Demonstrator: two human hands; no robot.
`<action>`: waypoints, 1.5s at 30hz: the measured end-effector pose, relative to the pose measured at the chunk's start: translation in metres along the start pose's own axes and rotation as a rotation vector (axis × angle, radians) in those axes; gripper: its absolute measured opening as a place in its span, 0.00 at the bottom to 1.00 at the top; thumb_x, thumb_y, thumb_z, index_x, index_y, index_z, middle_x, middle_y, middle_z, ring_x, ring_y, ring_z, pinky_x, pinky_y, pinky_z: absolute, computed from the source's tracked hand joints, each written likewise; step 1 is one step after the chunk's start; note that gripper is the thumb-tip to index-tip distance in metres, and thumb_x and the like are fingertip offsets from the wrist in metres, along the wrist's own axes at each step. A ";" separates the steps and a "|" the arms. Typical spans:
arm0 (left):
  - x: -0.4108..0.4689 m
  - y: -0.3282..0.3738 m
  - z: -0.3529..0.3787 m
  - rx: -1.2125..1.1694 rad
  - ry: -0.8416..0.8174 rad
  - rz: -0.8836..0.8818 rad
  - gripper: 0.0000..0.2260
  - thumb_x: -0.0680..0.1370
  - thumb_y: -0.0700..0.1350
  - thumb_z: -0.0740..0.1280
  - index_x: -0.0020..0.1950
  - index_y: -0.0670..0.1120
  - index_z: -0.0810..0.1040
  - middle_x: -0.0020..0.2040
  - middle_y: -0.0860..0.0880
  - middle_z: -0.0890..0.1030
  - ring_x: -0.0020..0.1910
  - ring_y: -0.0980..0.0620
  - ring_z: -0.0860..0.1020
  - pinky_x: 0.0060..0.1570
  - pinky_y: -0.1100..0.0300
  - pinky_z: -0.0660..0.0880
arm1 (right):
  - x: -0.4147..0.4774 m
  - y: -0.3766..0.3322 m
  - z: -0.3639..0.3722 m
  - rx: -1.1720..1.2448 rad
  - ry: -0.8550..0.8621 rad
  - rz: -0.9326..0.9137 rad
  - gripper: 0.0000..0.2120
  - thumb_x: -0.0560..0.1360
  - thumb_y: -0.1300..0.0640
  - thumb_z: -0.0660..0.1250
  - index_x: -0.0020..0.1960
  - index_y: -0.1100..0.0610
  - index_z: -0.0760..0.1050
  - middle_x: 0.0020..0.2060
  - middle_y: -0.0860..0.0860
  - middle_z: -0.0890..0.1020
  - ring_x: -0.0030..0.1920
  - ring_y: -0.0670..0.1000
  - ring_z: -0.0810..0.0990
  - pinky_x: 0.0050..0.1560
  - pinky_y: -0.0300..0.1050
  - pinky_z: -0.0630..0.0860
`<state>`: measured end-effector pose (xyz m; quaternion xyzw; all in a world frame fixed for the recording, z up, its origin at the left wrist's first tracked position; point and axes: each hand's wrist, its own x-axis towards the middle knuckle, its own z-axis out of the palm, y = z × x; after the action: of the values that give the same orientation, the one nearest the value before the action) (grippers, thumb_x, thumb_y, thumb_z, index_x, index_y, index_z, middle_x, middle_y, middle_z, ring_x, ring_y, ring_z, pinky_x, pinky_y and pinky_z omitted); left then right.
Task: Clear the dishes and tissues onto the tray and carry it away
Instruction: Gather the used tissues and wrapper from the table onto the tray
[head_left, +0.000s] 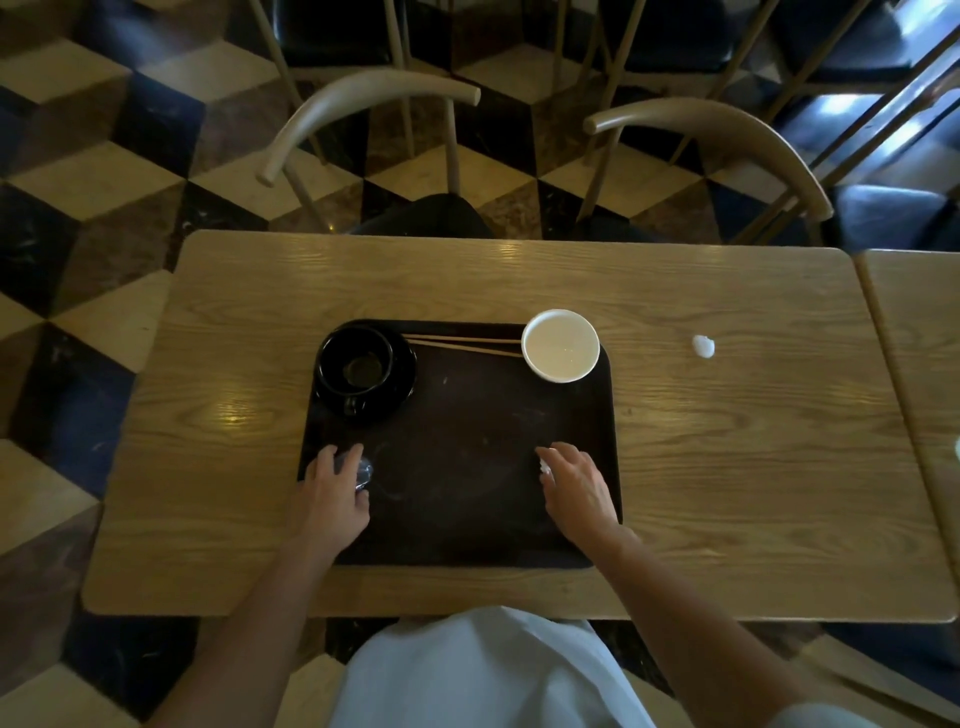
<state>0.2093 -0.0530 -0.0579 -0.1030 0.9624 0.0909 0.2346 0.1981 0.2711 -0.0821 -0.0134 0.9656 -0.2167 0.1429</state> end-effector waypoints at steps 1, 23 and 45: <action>0.000 -0.002 0.001 0.017 0.006 0.011 0.33 0.79 0.47 0.69 0.81 0.48 0.60 0.78 0.41 0.61 0.76 0.42 0.63 0.71 0.46 0.68 | 0.000 0.000 0.000 -0.012 -0.005 -0.001 0.21 0.78 0.59 0.70 0.70 0.55 0.75 0.67 0.54 0.77 0.63 0.56 0.78 0.58 0.47 0.78; -0.002 0.033 0.018 0.080 0.048 0.331 0.31 0.79 0.51 0.68 0.80 0.49 0.63 0.80 0.41 0.61 0.80 0.41 0.56 0.76 0.40 0.58 | -0.021 -0.015 -0.009 0.073 0.162 0.179 0.18 0.71 0.58 0.78 0.59 0.59 0.79 0.50 0.55 0.80 0.49 0.56 0.80 0.45 0.48 0.79; -0.002 0.090 0.025 0.018 -0.043 0.305 0.26 0.81 0.49 0.66 0.79 0.49 0.66 0.80 0.42 0.61 0.79 0.43 0.59 0.73 0.47 0.66 | -0.021 0.011 -0.038 0.263 0.093 0.186 0.14 0.78 0.64 0.67 0.62 0.57 0.80 0.46 0.52 0.81 0.45 0.50 0.78 0.45 0.38 0.70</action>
<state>0.2001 0.0400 -0.0678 0.0483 0.9623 0.1189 0.2396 0.2077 0.2981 -0.0485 0.1051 0.9315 -0.3276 0.1182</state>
